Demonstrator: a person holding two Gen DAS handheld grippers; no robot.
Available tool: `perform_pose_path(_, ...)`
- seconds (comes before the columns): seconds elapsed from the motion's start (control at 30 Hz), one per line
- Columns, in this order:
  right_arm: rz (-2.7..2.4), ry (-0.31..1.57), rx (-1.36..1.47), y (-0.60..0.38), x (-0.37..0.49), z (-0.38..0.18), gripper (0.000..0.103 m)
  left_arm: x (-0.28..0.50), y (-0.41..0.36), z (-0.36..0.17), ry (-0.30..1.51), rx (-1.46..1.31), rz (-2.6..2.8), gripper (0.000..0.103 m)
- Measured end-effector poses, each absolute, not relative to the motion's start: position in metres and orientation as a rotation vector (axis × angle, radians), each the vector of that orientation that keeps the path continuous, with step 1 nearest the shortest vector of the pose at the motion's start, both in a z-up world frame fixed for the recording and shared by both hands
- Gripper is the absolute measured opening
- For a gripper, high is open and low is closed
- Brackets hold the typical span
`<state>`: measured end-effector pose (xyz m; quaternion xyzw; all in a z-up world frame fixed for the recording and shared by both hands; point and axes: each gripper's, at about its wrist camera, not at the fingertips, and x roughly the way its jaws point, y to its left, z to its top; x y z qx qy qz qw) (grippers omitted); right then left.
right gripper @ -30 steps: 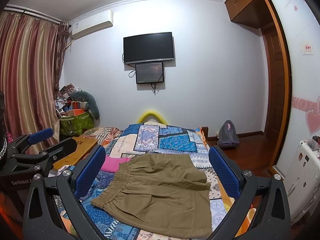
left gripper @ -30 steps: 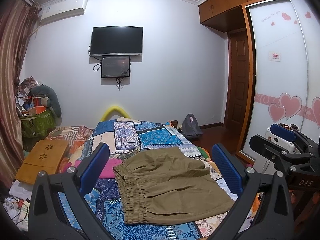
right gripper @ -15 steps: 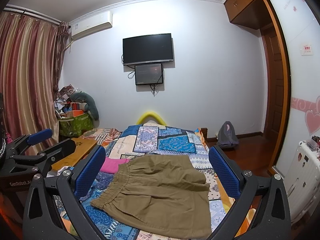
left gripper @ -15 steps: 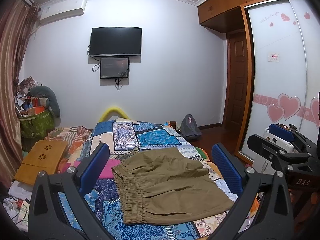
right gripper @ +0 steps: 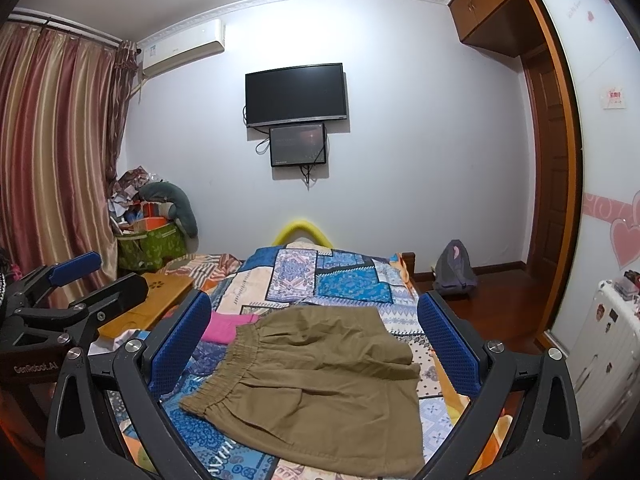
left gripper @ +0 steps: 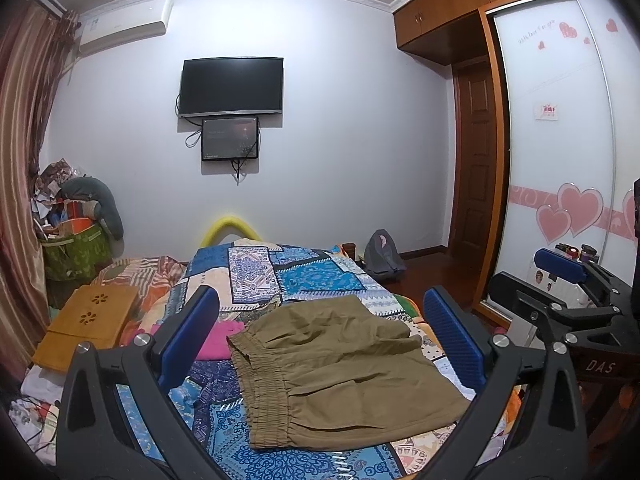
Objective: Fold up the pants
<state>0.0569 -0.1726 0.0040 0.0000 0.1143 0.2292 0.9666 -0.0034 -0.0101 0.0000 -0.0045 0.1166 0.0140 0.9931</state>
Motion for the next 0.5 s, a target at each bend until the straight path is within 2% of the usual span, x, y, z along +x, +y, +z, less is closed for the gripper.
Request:
perform_pose_path(0.3, 0.45, 0.257, -0.002, -0.169, 0.071, -0.006, 0.103, 0.009, -0.005, -0.005, 0.251, -0.013, 0.039, 0.103)
perform_pose_path(0.5, 0.378, 0.285, -0.048, -0.166, 0.098, -0.023, 0.103, 0.045, 0.013, -0.019, 0.32, -0.046, 0.039, 0.103)
